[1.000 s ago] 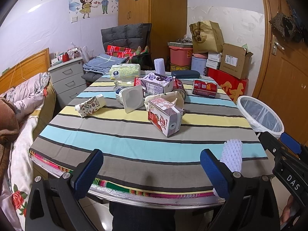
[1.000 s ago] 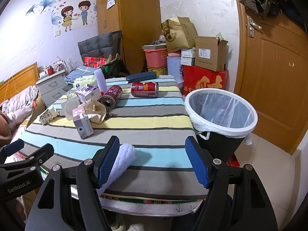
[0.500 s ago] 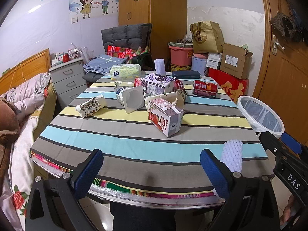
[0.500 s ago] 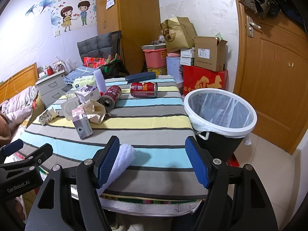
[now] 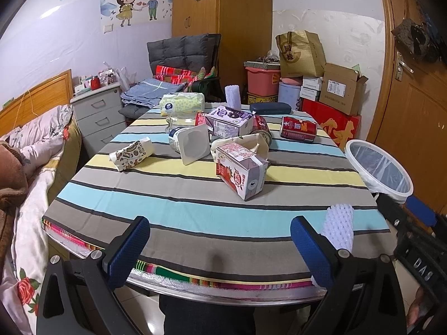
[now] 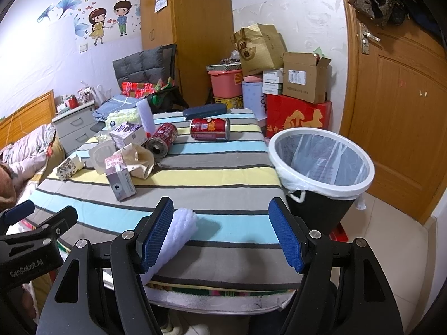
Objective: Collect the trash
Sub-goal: 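Grasp the white foam net with the right tool while the left tool grasps the pink milk carton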
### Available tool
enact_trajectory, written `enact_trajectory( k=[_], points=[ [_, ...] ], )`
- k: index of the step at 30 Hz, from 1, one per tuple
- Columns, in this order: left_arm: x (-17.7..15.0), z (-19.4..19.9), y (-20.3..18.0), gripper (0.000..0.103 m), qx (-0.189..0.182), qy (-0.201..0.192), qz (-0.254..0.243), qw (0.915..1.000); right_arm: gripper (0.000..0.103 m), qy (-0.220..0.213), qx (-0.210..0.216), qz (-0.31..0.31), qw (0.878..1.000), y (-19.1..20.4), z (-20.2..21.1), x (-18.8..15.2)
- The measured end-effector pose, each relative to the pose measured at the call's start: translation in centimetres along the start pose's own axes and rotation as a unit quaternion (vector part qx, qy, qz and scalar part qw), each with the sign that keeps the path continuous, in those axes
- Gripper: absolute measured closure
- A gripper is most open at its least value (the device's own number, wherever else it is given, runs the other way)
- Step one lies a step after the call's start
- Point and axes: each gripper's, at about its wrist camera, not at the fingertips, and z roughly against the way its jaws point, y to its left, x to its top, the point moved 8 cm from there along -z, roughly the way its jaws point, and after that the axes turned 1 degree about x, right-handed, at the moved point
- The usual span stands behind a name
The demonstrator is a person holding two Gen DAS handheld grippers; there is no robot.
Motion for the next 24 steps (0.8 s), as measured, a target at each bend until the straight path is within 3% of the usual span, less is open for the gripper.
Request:
enact_trajectory(
  k=[5, 14, 18, 21, 24],
  points=[
    [0.5, -0.8, 1.9, 0.001, 0.018, 0.001, 0.015, 0.9997, 0.031, 0.011, 0.026, 0.007, 1.0, 1.6, -0.7, -0.8],
    [1.5, -3.4, 4.4, 0.001, 0.024, 0.015, 0.028, 0.9992, 0.031, 0.077, 0.087, 0.034, 0.993, 6.0, -3.7, -3.6],
    [2.5, -4.5, 4.3, 0.001, 0.014, 0.018, 0.023, 0.9995, 0.06, 0.087, 0.086, 0.047, 0.991, 6.8, -4.1, -4.1],
    [3.1, -5.5, 4.0, 0.001, 0.004, 0.021, 0.03, 0.9993, 0.072, 0.087, 0.089, 0.05, 0.991, 6.7, -4.1, -4.0],
    [3.7, -6.7, 3.4, 0.001, -0.025, 0.034, 0.041, 0.9983, 0.077, 0.079, 0.085, 0.054, 0.992, 6.4, -4.0, -3.8]
  ],
)
